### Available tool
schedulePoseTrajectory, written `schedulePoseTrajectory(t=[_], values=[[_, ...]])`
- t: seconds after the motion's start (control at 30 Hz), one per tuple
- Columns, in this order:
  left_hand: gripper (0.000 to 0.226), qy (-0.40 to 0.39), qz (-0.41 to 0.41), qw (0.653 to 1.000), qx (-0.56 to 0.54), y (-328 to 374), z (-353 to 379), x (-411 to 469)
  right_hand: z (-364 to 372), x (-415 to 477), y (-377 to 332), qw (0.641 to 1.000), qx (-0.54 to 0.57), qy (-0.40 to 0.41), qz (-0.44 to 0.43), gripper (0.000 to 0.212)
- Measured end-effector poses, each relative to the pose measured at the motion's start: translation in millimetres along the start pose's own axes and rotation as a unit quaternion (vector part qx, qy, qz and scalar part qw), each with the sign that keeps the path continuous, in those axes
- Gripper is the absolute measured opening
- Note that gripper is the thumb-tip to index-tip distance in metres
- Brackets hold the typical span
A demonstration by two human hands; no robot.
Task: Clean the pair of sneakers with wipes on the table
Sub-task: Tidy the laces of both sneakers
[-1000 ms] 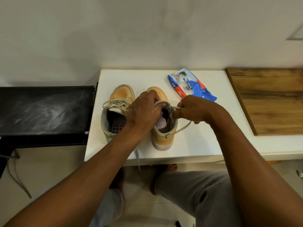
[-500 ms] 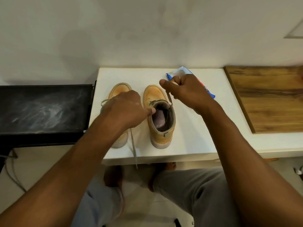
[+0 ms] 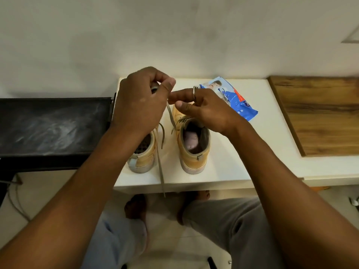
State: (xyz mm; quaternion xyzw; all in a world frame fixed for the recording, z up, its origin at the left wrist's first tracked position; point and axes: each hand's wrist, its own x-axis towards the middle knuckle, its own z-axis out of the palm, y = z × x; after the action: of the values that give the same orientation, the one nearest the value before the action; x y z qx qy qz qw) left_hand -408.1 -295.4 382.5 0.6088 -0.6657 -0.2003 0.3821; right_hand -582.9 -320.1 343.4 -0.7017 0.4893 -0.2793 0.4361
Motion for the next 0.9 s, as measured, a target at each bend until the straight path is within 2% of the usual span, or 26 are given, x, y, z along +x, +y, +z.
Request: schedulePoseTrajectory(t=[0.1,0.17,0.27,0.37,0.43,0.5,0.57,0.67,0.73,0.9], values=[[0.024,0.056,0.043,0.993,-0.099,-3.0,11.9,3.5,-1.0,-1.1,-2.6,0.997,0.063,-0.035,-0.015,0.022],[0.023,0.067,0.027,0.982,-0.175,-9.7,24.6,9.5,-5.6,-2.8,-1.3,0.994,0.104,-0.026,-0.007,0.015],[0.027,-0.019,-0.006,0.965,-0.260,-23.8,44.7,16.3,-15.0,-5.1,5.4,0.992,0.121,0.023,0.010,0.015],[0.031,-0.142,-0.003,0.981,-0.130,-41.6,60.9,15.8,-22.2,-6.5,12.8,0.983,0.160,0.088,0.039,0.012],[0.027,-0.223,0.023,0.973,-0.046,-46.3,67.1,14.0,-25.9,-6.0,15.7,0.974,0.176,0.134,0.050,0.019],[0.025,-0.283,0.043,0.958,-0.015,-44.4,67.5,13.2,-26.6,-4.6,15.5,0.972,0.169,0.159,0.042,0.024],[0.024,-0.296,0.047,0.954,-0.013,-42.2,65.7,14.2,-23.4,-3.1,13.7,0.971,0.176,0.159,0.031,0.022],[0.018,-0.266,0.059,0.962,-0.010,-42.8,66.2,13.3,-20.4,-3.3,12.6,0.973,0.169,0.159,0.019,0.015],[0.021,-0.248,0.053,0.967,-0.012,-41.3,66.8,11.8,-20.7,-4.2,12.1,0.975,0.153,0.161,0.010,0.018],[0.045,-0.251,0.002,0.968,-0.004,-29.4,60.6,12.1,-19.8,-4.7,13.7,0.981,0.120,0.155,0.009,0.018]])
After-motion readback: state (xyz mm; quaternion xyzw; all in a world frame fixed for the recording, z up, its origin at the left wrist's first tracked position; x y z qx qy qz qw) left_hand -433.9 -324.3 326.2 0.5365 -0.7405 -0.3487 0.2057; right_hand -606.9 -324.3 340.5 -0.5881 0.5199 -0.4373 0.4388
